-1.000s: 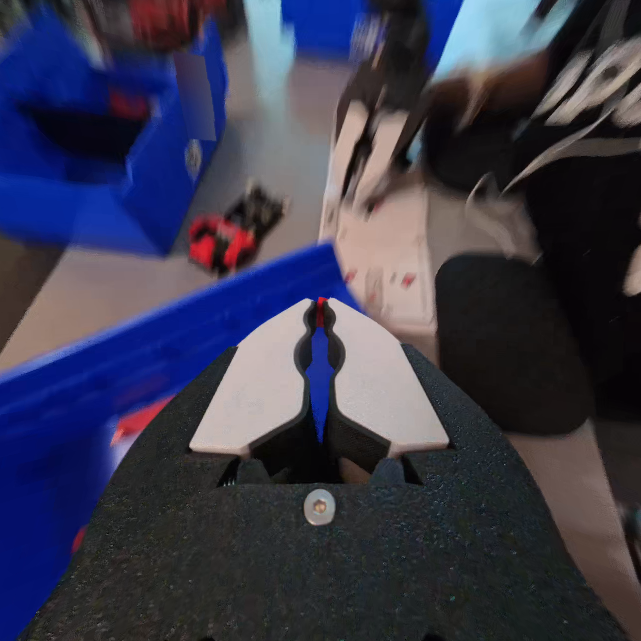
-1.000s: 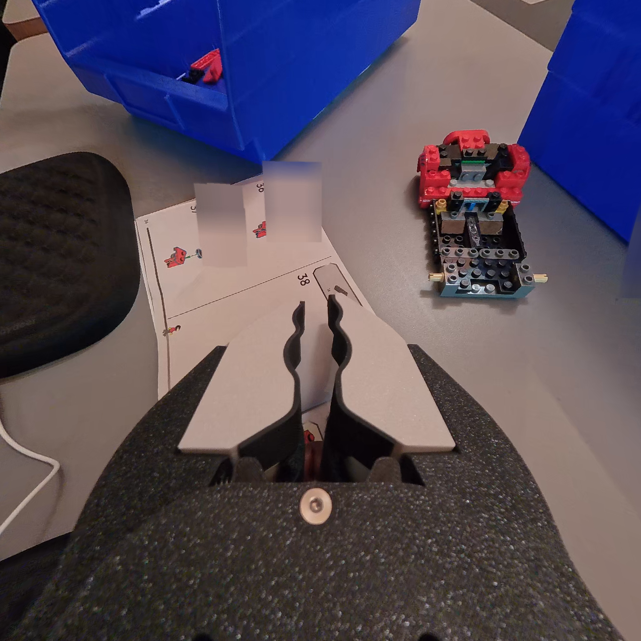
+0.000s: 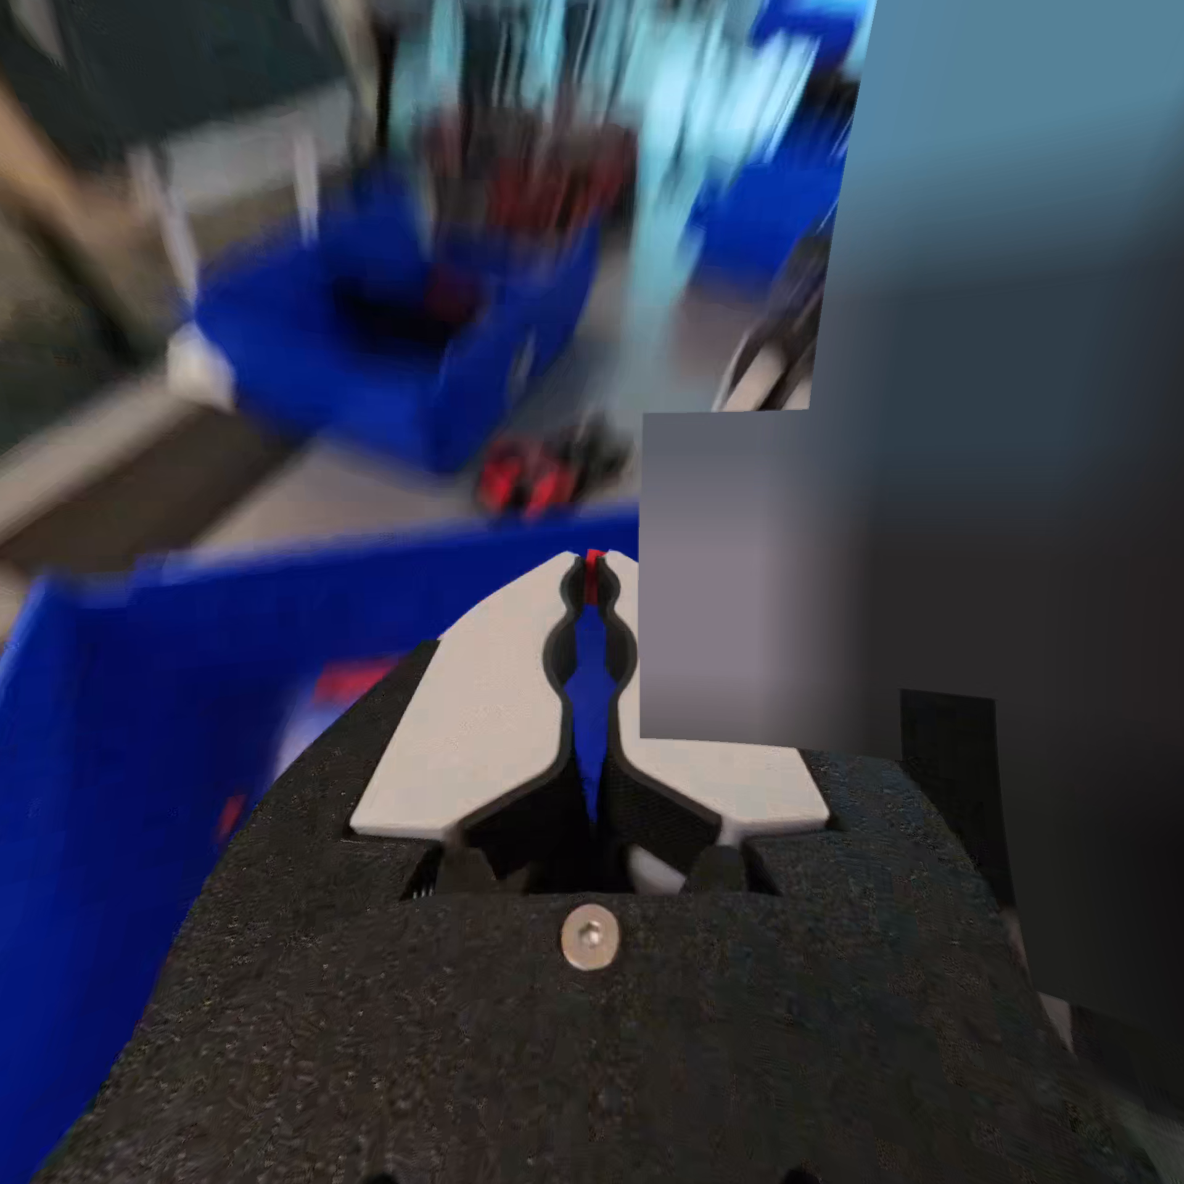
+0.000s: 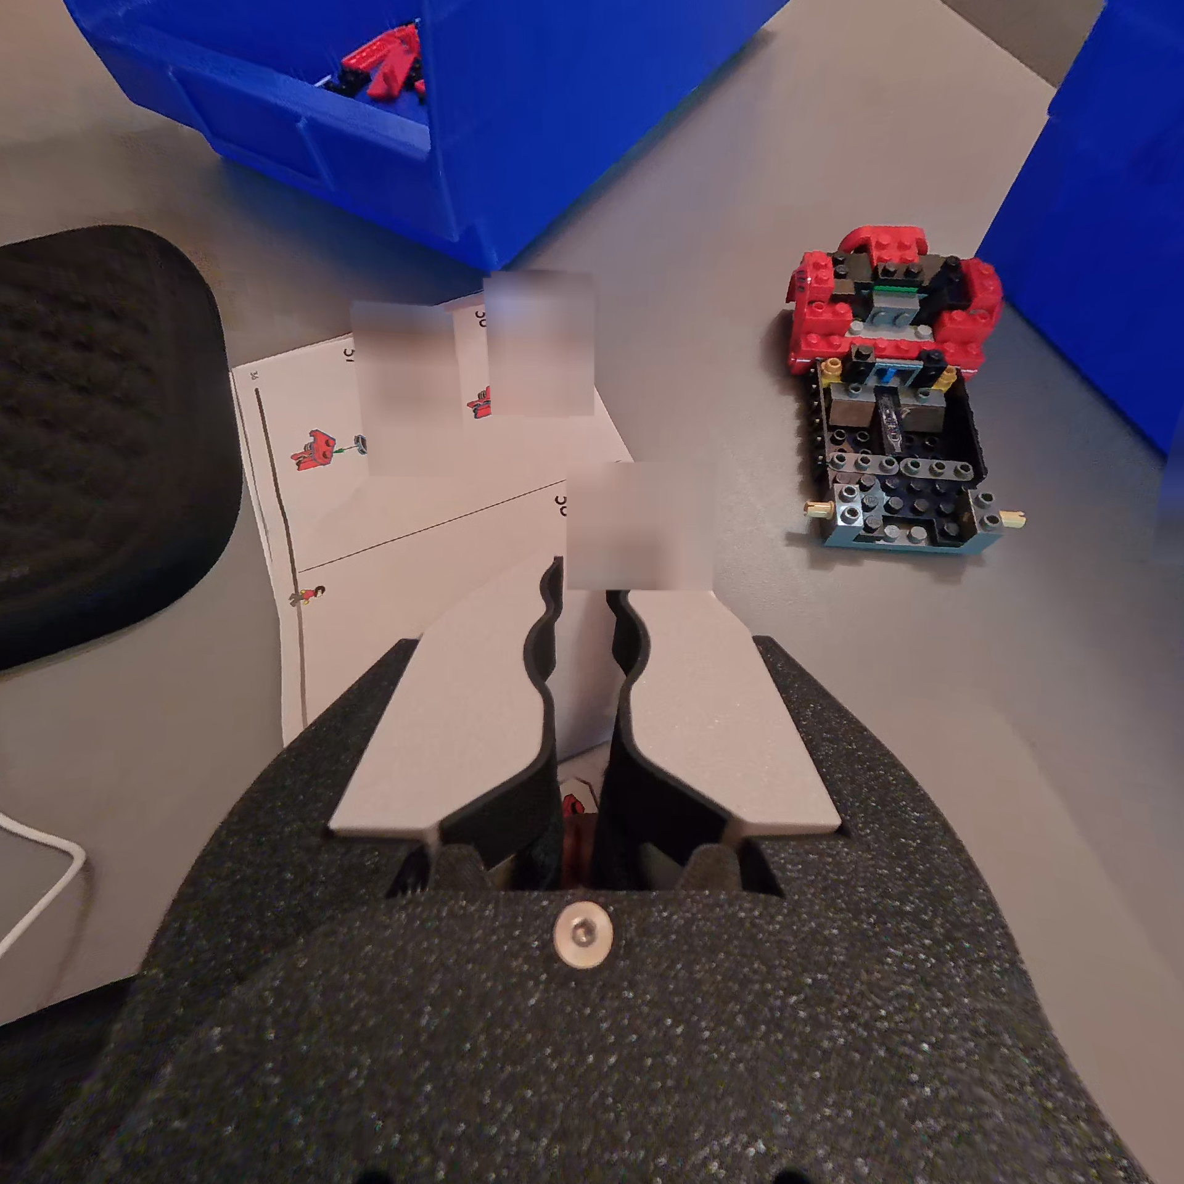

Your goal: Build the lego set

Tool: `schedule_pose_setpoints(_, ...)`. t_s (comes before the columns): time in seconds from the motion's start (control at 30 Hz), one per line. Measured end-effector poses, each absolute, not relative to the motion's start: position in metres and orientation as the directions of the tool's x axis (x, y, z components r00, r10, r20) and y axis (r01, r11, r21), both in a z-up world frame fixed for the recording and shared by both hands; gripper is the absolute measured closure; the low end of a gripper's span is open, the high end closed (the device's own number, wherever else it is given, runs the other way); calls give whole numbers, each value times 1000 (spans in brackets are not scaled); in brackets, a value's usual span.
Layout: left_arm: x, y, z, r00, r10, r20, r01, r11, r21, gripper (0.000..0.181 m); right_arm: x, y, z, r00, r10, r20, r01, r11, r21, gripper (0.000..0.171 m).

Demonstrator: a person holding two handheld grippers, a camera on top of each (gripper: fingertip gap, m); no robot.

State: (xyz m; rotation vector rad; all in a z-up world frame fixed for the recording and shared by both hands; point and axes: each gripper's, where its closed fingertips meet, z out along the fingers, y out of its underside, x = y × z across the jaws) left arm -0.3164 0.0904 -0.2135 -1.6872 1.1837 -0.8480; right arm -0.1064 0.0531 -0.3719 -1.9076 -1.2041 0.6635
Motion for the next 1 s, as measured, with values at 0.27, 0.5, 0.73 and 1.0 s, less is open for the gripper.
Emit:
schedule_pose_setpoints(0.27, -350, 124, -353, 348, -937, -24, -920, -337, -198, 178, -107, 51, -373, 410, 912, -1, 524, -236, -818, 158)
schedule_pose_setpoints(0.5, -339, 120, -366, 299, -951, 83, -938, -309, -154, 163, -107, 49, -375, 402, 916, -9, 536, -243, -808, 158)
schedule_pose_setpoints(0.73, -337, 125, -324, 282, -953, 109, -887, -302, -350, 140, -108, 49, -377, 398, 917, -8, 543, -242, -804, 158)
schedule_pose_setpoints(1.0, -358, 135, -358, 123, -965, -232, -991, -106, -82, 167, -108, 49, -377, 397, 918, -5, 548, -242, -801, 158)
